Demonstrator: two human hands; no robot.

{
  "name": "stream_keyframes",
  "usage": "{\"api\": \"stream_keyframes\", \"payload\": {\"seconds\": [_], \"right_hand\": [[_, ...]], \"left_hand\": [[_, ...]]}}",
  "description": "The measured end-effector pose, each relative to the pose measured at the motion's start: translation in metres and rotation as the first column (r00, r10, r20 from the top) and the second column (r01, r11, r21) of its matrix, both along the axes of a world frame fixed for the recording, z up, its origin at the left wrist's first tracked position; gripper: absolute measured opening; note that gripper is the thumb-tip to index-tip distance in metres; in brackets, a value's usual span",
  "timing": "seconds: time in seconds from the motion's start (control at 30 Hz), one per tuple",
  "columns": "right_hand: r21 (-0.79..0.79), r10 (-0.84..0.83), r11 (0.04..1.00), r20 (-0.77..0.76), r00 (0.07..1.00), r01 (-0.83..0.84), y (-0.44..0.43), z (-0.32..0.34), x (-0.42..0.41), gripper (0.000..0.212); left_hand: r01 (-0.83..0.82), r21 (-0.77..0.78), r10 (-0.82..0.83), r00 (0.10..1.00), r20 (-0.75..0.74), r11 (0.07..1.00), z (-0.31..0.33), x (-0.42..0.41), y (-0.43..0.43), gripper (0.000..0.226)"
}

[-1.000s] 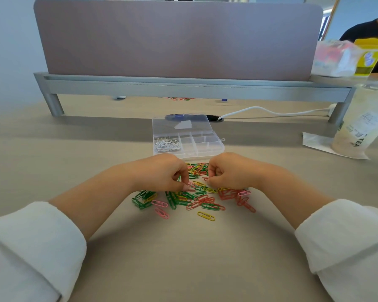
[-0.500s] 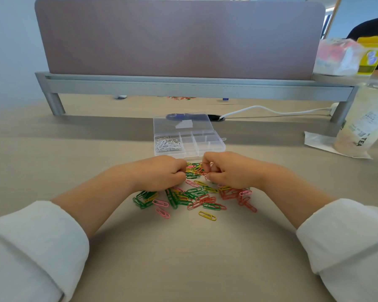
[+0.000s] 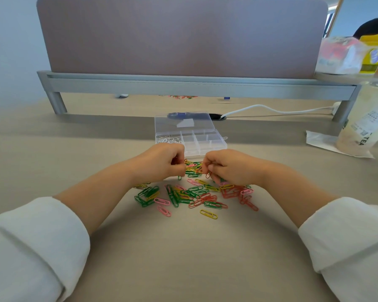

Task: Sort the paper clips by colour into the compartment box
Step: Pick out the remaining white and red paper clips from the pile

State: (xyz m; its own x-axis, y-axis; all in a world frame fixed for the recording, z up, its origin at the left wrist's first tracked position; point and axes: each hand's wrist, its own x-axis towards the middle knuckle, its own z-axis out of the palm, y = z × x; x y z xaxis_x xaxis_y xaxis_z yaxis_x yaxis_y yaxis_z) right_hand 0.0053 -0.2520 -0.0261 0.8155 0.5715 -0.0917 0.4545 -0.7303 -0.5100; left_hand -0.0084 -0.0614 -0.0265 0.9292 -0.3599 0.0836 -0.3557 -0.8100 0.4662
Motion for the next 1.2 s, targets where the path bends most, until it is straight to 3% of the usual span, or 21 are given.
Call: {"api": "stream_keyframes", "payload": {"seconds": [0.2, 0.47, 0.67, 0.77, 0.9, 0.97, 1.07, 1.2], "right_hand": [[0.048, 0.016, 0.999, -0.005, 1.0, -0.016, 0.002, 0.001, 0.0, 0.03], [0.141, -0.016, 0.99, -0.015, 1.0, 0.018, 0.003, 0.002, -0.002, 0.029], [0.226, -0.068, 0.969, -0.132, 0.989, 0.096, 0.003, 0.003, -0.003, 0.036], [0.199, -0.069, 0.975, -0.134, 0.989, 0.095, 0.002, 0.002, -0.003, 0.045], [0.051, -0.071, 0.996, 0.01, 0.997, 0.07, 0.004, 0.002, -0.005, 0.056], [0.048, -0.051, 0.998, 0.01, 0.999, 0.051, 0.002, 0.003, -0.006, 0.05], [0.044, 0.019, 0.999, -0.056, 0.998, -0.017, -0.001, 0.004, -0.006, 0.024], [0.051, 0.069, 0.997, -0.091, 0.993, -0.064, -0.001, 0.001, -0.004, 0.023]], "left_hand": [[0.053, -0.047, -0.059, 0.991, -0.119, 0.997, -0.002, -0.001, 0.0, 0.017], [0.077, 0.072, -0.066, 0.987, -0.147, 0.994, 0.001, -0.001, 0.002, 0.03], [0.118, 0.119, -0.095, 0.979, -0.181, 0.986, 0.007, -0.009, -0.003, 0.026], [0.11, 0.164, -0.086, 0.986, -0.146, 0.98, 0.008, -0.012, -0.005, 0.039], [0.065, 0.146, -0.048, 0.992, -0.116, 0.987, 0.009, -0.015, -0.003, 0.049], [0.085, 0.147, -0.071, 0.992, -0.102, 0.985, 0.008, -0.017, 0.0, 0.044], [0.145, 0.163, -0.131, 0.987, -0.09, 0.976, 0.005, -0.021, 0.005, 0.025], [0.227, 0.173, -0.226, 0.974, -0.022, 0.958, -0.001, -0.024, 0.012, 0.002]]}}
